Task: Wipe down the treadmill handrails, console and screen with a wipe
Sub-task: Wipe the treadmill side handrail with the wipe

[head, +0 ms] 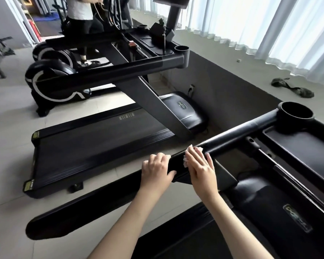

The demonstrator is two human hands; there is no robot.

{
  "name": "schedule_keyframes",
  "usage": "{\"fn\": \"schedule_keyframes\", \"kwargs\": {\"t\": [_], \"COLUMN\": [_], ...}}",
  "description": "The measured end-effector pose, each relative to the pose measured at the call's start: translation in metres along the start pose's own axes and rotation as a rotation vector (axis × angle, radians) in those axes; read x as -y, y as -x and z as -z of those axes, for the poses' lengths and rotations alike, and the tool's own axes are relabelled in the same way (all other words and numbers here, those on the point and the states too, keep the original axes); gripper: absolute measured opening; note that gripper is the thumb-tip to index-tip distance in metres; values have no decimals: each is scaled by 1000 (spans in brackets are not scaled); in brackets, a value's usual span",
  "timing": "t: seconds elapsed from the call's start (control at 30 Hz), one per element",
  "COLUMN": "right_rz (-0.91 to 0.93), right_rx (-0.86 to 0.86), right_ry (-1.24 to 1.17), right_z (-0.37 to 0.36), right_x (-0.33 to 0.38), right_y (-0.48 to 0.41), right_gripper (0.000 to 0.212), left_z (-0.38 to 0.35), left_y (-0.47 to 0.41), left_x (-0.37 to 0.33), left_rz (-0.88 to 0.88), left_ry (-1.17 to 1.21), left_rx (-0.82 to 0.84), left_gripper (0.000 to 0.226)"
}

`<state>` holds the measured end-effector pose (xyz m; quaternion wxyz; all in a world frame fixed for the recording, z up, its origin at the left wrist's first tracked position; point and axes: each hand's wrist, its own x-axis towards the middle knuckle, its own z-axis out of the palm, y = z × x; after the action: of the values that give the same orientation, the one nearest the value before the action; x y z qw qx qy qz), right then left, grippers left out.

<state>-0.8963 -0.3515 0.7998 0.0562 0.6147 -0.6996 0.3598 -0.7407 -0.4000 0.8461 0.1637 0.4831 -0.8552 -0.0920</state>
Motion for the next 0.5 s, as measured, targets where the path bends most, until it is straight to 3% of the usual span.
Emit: {"fn": "schedule_keyframes", "kwargs": {"t": [0.2, 0.27, 0.4, 0.5], "right_rz": [-361, -343, -114, -212], "right_rx": [-151, -174, -145, -181], "right_ry": [-5, -24, 37, 78], "right_z": [-3, -11, -4, 8], "right_x": [-12, 0, -10, -30], "right_y": [-12, -8, -3, -28], "right_gripper": [46, 42, 39, 38], "left_z": [-2, -4, -7, -9], "left_y": [-4, -4, -5, -4], "left_x": [2, 4, 4, 5], "left_rz": [-5, -7, -12, 17], "left_ry": [33, 47, 38, 54], "left_rx": [-29, -33, -35, -39], "left_gripper": [53, 53, 54, 50]}}
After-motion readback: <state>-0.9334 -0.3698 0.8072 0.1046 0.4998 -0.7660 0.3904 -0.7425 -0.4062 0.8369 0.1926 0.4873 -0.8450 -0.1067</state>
